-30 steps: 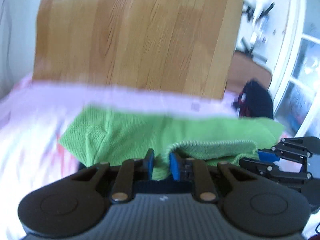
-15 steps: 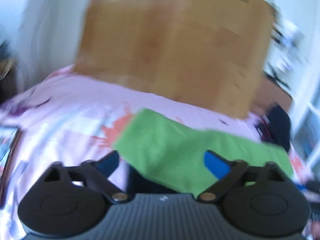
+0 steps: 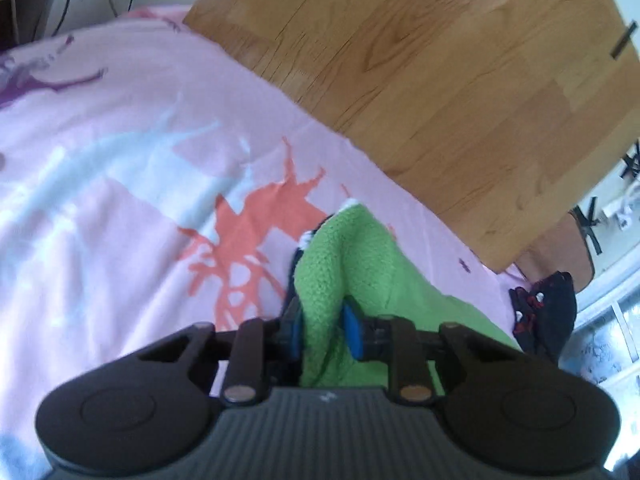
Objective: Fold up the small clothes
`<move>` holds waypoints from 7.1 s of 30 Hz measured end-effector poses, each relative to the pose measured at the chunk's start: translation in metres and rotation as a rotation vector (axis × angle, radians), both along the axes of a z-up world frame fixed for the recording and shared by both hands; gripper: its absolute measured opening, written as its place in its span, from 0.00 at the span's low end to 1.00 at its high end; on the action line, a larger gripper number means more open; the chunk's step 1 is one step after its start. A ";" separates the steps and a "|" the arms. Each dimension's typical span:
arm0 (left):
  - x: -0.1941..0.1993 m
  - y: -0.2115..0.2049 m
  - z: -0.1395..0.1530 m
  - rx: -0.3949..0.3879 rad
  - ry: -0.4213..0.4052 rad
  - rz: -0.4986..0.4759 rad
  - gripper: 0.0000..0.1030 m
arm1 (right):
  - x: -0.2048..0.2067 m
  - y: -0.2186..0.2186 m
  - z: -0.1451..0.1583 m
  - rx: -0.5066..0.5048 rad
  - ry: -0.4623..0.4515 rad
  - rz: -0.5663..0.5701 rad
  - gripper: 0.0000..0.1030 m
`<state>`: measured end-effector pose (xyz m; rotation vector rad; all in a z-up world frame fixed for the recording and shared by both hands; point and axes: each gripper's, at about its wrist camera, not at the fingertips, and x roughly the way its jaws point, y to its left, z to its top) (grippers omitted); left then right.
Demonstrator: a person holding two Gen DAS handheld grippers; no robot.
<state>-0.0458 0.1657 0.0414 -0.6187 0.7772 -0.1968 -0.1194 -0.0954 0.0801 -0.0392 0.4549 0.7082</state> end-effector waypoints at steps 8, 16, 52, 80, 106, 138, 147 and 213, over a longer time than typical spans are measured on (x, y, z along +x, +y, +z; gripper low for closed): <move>-0.014 -0.006 0.016 0.012 -0.002 0.015 0.18 | 0.009 0.036 -0.024 -0.096 0.082 0.171 0.48; -0.041 0.001 0.025 -0.008 -0.014 0.033 0.10 | 0.009 0.002 0.015 -0.044 -0.006 0.202 0.09; 0.024 -0.084 0.000 0.142 -0.070 -0.168 0.11 | 0.049 -0.116 -0.039 0.170 0.152 -0.426 0.01; 0.019 -0.149 -0.017 0.220 -0.281 -0.341 0.16 | 0.029 -0.169 -0.054 0.268 0.159 -0.609 0.25; 0.018 -0.152 -0.018 0.240 -0.295 -0.354 0.21 | 0.024 -0.166 -0.053 0.257 0.153 -0.613 0.26; 0.014 -0.157 -0.019 0.281 -0.323 -0.371 0.31 | 0.023 -0.165 -0.053 0.264 0.153 -0.606 0.31; 0.013 -0.159 -0.019 0.293 -0.335 -0.386 0.37 | 0.023 -0.165 -0.053 0.262 0.152 -0.607 0.31; 0.011 -0.162 -0.019 0.308 -0.341 -0.392 0.43 | 0.021 -0.166 -0.054 0.297 0.160 -0.611 0.31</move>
